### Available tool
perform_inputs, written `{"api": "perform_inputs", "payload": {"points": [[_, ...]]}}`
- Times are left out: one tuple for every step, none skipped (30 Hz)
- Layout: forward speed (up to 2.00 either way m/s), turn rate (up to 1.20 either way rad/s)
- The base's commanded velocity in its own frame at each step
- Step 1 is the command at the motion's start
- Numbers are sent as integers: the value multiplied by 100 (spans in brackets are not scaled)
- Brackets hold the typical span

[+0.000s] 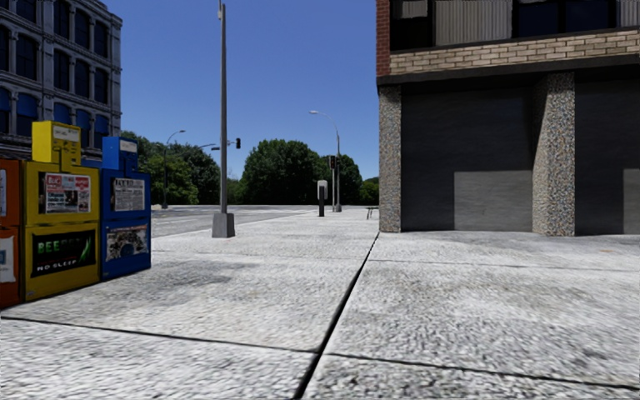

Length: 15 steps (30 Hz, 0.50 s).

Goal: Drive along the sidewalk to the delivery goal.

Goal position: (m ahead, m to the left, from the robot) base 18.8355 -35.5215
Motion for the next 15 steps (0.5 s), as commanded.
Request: {"api": "perform_inputs", "payload": {"points": [[200, 0], [200, 0], [200, 0], [200, 0], [200, 0], [200, 0], [200, 0], [200, 0], [200, 0], [200, 0], [200, 0], [200, 0], [200, 0], [200, 0], [200, 0]]}}
